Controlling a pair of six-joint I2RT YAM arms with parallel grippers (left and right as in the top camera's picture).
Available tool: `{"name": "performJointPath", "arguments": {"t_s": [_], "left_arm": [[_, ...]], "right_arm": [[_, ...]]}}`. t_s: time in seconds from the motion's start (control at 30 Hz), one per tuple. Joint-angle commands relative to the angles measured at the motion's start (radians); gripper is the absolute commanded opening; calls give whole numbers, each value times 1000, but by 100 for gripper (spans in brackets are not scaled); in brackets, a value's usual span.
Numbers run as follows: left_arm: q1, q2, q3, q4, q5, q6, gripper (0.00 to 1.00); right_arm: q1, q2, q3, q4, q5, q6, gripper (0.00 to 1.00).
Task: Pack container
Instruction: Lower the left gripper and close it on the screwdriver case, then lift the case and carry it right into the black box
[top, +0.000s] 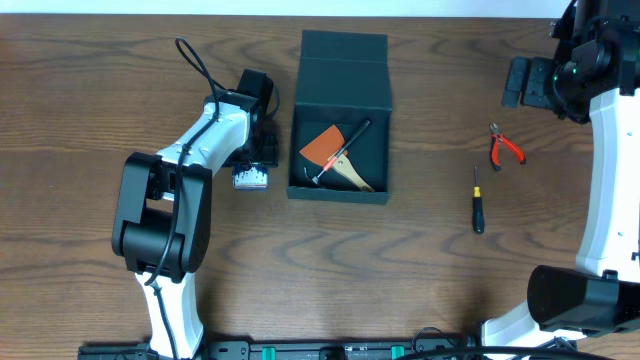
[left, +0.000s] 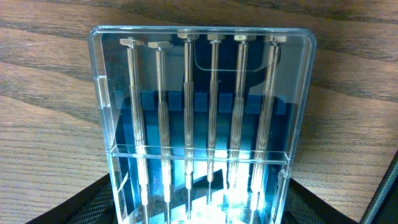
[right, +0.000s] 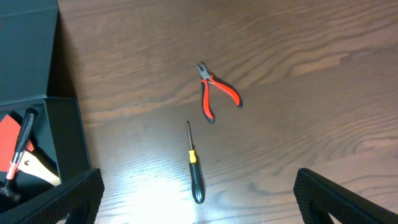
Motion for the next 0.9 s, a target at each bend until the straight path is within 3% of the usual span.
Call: {"name": "performJointPath", "arguments": {"t_s": [0.0,0.3,0.87], "left_arm": [[3,15,3,-5,-5,-2,70],[3,14,4,-9,-5,-2,61],[42,-50,90,-80,-8,-2,62]], "right_arm": [[0,-9,8,-1,-3,11,99],[0,-9,8,-1,-3,11,99],[0,-9,8,-1,-3,11,99]]}}
